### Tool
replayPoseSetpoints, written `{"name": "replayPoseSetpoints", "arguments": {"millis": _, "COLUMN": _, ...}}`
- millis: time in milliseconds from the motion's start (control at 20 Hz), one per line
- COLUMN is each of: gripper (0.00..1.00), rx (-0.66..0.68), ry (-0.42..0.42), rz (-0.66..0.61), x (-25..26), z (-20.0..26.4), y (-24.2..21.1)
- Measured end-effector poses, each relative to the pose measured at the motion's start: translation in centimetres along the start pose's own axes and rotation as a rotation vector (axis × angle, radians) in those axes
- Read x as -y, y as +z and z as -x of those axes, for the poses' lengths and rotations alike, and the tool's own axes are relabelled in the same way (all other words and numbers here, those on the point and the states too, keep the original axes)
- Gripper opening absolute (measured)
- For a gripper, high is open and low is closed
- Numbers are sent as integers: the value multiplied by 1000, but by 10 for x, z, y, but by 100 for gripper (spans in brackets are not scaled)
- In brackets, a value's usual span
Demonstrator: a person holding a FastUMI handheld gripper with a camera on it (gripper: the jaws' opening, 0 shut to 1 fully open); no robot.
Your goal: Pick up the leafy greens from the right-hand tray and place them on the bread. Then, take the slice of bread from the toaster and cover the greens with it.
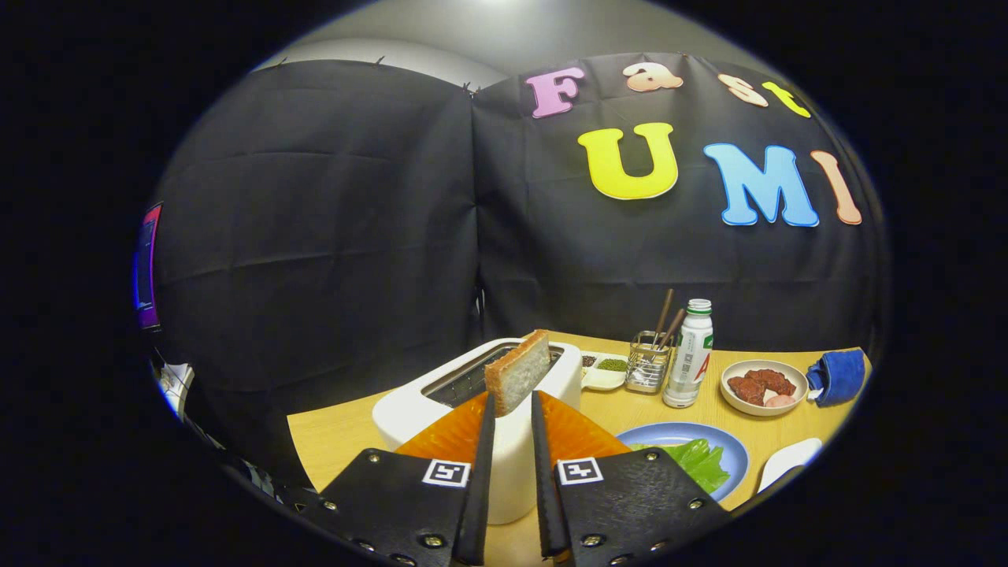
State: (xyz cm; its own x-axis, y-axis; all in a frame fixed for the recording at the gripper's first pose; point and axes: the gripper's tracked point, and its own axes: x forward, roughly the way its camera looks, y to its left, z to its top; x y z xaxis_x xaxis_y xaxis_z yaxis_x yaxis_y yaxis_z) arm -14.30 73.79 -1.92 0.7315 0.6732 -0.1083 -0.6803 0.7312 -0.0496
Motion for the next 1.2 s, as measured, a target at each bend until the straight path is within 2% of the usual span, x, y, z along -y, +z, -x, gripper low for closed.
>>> {"name": "replayPoseSetpoints", "arguments": {"millis": 300, "gripper": 26, "rx": 12, "ry": -44, "rz": -16, "x": -11, "z": -26, "y": 2}}
{"name": "replayPoseSetpoints", "arguments": {"millis": 750, "gripper": 26, "rx": 23, "ry": -192, "rz": 30, "x": 7, "z": -50, "y": 2}}
{"name": "replayPoseSetpoints", "arguments": {"millis": 800, "gripper": 25, "rx": 17, "ry": -166, "rz": 27, "x": 2, "z": -51, "y": 3}}
{"name": "replayPoseSetpoints", "arguments": {"millis": 850, "gripper": 14, "rx": 25, "ry": -172, "rz": 20, "x": 3, "z": -51, "y": 0}}
{"name": "replayPoseSetpoints", "arguments": {"millis": 1000, "gripper": 9, "rx": 39, "ry": -143, "rz": 1, "x": 3, "z": -50, "y": 3}}
{"name": "replayPoseSetpoints", "arguments": {"millis": 1050, "gripper": 3, "rx": 54, "ry": -134, "rz": -25, "x": 2, "z": -46, "y": 4}}
{"name": "replayPoseSetpoints", "arguments": {"millis": 1200, "gripper": 3, "rx": 82, "ry": -125, "rz": -12, "x": 1, "z": -40, "y": 17}}
